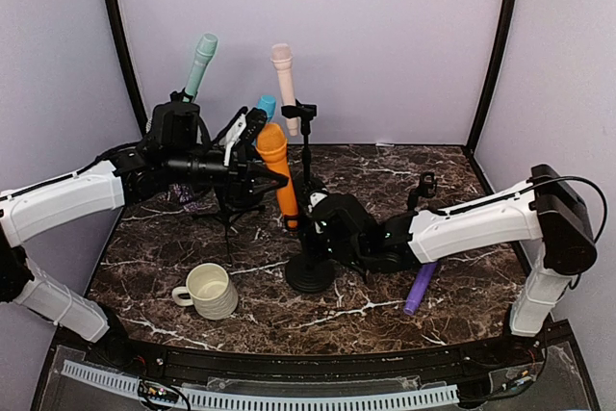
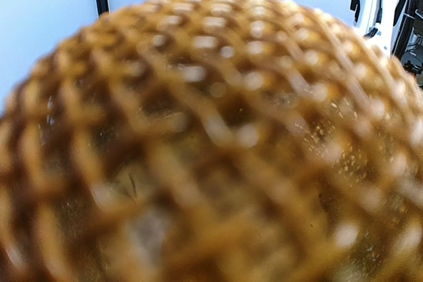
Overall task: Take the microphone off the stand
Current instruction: Remove the microphone from the microphone stand.
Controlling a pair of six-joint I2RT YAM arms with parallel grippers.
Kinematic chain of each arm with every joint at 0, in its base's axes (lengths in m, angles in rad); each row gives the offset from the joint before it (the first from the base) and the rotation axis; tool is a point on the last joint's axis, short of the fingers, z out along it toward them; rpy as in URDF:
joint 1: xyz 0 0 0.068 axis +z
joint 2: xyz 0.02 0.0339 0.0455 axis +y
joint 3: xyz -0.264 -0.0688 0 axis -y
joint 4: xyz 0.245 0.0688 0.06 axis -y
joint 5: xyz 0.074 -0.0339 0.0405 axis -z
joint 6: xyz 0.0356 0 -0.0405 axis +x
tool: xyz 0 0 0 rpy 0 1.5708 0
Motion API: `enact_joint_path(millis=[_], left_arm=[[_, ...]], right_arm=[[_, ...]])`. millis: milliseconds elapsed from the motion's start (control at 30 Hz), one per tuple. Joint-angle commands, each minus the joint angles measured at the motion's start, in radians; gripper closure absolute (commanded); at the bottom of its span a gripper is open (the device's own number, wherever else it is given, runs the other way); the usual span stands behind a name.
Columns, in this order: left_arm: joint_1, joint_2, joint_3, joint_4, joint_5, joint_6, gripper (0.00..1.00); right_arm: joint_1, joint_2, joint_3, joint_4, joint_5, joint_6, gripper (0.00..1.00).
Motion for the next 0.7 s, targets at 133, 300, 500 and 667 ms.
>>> enact_joint_path(millis=[133, 300, 500, 667], left_arm=[[0.005, -0.047, 0.117, -0.009, 0.028, -0.027, 1.0], [0.011, -0.043, 0.137, -0.037, -0.008, -0.026, 1.0], [0.021, -0.057, 0.163, -0.082, -0.087, -0.008, 1.0], [0.024, -0.075, 0.143, -0.06, -0.06, -0.014, 1.0]], right_arm=[[-0.052, 0.027, -0.091, -0.207, 0.127, 0.042, 1.0], [-0.043, 0.016, -0.094, -0.201, 0.142, 0.048, 1.0], [-0.052, -0.026, -0.088, -0.229, 0.19, 0.065, 1.0], [-0.119, -0.08, -0.073, -0.214, 0.171, 0.046, 1.0]])
